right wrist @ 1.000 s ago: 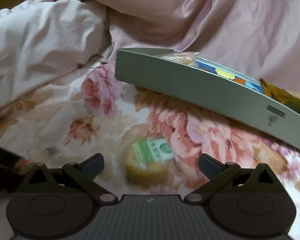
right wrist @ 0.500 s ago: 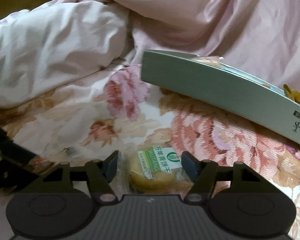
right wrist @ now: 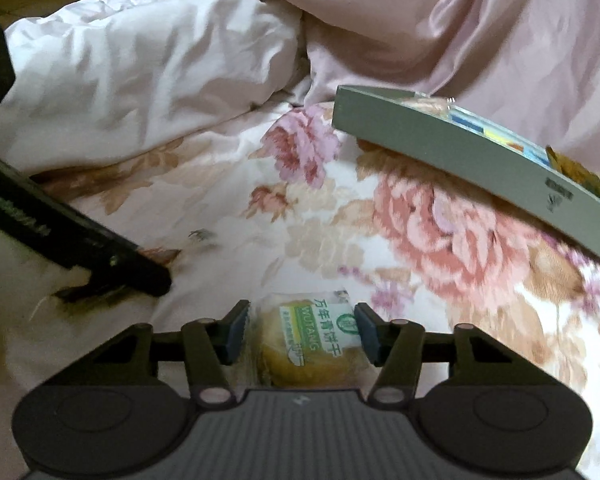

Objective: Organize snacks
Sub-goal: 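Grasp the dark jerky stick packet with left tool while right tool grasps the green-labelled biscuit, then carry the jerky packet and biscuit to the tray and lower them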

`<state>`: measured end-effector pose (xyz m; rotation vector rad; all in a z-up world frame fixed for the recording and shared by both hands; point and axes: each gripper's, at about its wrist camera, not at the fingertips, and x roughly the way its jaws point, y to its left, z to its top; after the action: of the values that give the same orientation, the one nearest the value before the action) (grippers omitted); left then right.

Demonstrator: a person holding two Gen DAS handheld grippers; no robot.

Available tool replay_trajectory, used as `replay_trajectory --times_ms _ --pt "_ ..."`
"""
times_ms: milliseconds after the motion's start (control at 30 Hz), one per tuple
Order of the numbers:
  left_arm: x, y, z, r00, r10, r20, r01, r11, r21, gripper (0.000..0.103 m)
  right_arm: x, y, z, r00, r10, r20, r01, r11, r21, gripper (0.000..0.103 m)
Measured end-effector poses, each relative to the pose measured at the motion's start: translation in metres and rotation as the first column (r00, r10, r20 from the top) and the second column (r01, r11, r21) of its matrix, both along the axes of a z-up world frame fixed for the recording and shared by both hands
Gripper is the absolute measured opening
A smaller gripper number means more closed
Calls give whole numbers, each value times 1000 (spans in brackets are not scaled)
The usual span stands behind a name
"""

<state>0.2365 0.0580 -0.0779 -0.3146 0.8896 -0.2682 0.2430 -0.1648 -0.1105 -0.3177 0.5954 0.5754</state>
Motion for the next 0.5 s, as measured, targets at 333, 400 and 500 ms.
replay_trajectory --times_ms 333,400,500 --pt "-20 -24 11 998 50 -33 -52 998 -37 49 -45 -5 0 1000 3 -18 -4 998 -69 58" --pt "-21 -31 13 998 49 -34 -50 998 -43 49 -51 -9 1 999 -21 -28 19 998 -61 58" --pt "-25 -41 16 998 52 -28 -54 998 -43 48 -57 -15 3 999 -41 -35 40 998 -54 58"
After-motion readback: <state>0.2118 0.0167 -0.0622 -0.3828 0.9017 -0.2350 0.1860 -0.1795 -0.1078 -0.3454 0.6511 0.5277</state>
